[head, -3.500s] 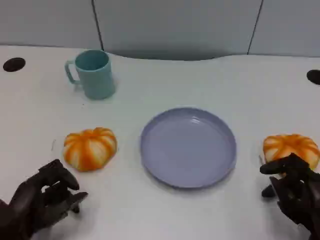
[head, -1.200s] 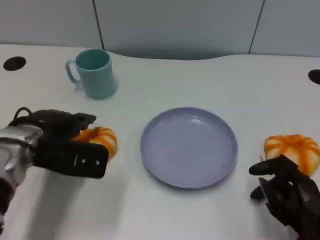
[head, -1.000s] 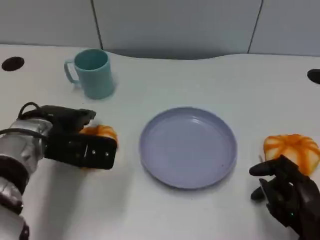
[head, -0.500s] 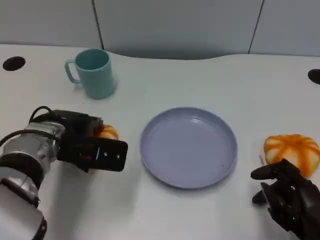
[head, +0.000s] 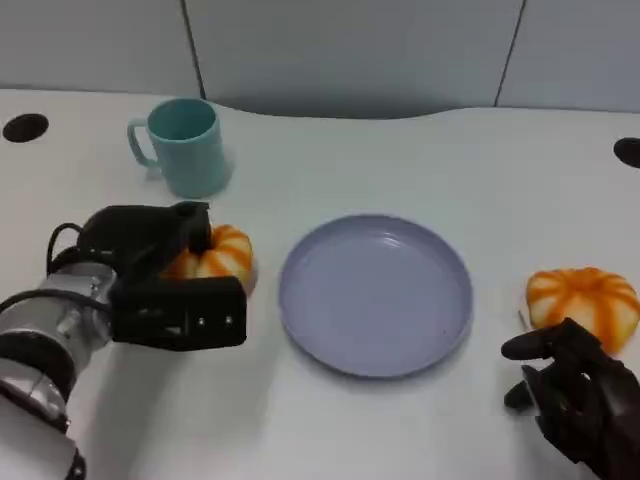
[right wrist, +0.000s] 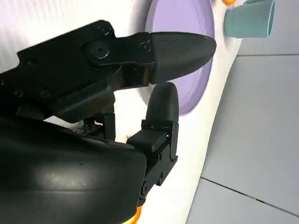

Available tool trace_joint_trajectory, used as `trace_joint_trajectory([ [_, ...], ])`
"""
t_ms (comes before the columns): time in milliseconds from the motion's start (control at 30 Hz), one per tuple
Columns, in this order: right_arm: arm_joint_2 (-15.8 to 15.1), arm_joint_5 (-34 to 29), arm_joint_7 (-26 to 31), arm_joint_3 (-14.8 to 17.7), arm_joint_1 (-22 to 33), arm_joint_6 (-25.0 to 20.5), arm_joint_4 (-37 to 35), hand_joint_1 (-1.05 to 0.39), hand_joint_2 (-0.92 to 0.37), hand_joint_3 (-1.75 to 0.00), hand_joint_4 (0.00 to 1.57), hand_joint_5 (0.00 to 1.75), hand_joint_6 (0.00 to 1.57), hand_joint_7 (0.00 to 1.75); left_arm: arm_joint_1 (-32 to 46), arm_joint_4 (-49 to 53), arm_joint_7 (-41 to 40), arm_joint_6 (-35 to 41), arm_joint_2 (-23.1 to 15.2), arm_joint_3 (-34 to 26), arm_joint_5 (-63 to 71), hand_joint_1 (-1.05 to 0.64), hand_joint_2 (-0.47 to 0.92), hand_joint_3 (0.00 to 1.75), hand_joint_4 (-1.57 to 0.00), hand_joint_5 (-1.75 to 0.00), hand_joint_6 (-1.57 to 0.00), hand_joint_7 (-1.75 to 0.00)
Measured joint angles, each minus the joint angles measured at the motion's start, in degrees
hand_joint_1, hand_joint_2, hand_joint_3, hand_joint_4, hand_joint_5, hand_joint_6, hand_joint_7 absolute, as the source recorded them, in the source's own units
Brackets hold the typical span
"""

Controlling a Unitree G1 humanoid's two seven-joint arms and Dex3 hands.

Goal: Grasp the bread from the table and place it into the plate.

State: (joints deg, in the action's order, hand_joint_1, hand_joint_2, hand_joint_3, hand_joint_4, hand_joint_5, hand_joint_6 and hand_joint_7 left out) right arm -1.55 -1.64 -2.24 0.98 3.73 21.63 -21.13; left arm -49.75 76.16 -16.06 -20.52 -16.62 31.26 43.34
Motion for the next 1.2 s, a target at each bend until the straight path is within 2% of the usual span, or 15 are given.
trace_joint_trajectory([
  [233, 0.1, 0.0, 0.1, 0.0, 0.0, 0.0, 0.0, -0.20, -0.92, -0.43, 0.49, 1.51, 0.41, 1.34, 1.6, 0.3, -2.2, -3.2, -0.3, -2.3, -2.3, -0.05, 0.90, 0.06, -0.77, -1.75, -0.51, -1.75],
  [400, 0.1, 0.2, 0.1, 0.1, -0.2, 0.0, 0.0, -0.20, -0.92, -0.43, 0.49, 1.51, 0.41, 1.34, 1.9, -0.6, -2.3, -9.2, -1.2, -6.2, -6.7, 0.01, 0.88, 0.04, -0.79, -1.75, -0.53, -1.75],
  [533, 0.1, 0.0, 0.1, 0.1, -0.3, 0.0, 0.0, -0.21, -0.92, -0.43, 0.49, 1.51, 0.42, 1.35, 1.6, -2.2, -1.8, -15.0, -2.6, -6.5, -7.3, -0.04, 0.88, 0.04, -0.82, -1.75, -0.58, -1.75],
  [733, 0.1, 0.0, 0.1, 0.1, -1.1, 0.0, -0.3, -0.21, -0.92, -0.43, 0.49, 1.51, 0.43, 1.35, -1.9, -5.0, 0.4, -21.6, -2.6, -6.4, -7.4, -0.05, 0.87, 0.03, -0.86, -1.75, -0.60, -1.75],
  [933, 0.2, -0.2, 0.4, 0.1, -1.2, 0.1, -1.4, -0.21, -0.92, -0.43, 0.49, 1.52, 0.43, 1.36, -5.4, -6.0, 3.9, -23.8, 1.8, -5.6, -7.3, -0.07, 0.88, 0.04, -0.88, -1.75, -0.63, -1.75],
  [1100, 0.1, -0.1, 0.2, 0.1, -1.0, 0.3, -1.4, -0.20, -0.92, -0.44, 0.48, 1.53, 0.42, 1.37, -6.6, -5.8, 5.5, -22.8, 6.6, -2.9, -5.8, -0.10, 0.90, 0.05, -0.88, -1.75, -0.64, -1.75],
  [1200, 0.1, -0.1, 0.2, 0.1, -0.6, 0.3, -1.2, -0.20, -0.92, -0.43, 0.48, 1.54, 0.42, 1.37, -6.7, -5.3, 5.9, -22.0, 8.1, -1.7, -4.7, -0.13, 0.92, 0.10, -0.87, -1.75, -0.64, -1.75],
])
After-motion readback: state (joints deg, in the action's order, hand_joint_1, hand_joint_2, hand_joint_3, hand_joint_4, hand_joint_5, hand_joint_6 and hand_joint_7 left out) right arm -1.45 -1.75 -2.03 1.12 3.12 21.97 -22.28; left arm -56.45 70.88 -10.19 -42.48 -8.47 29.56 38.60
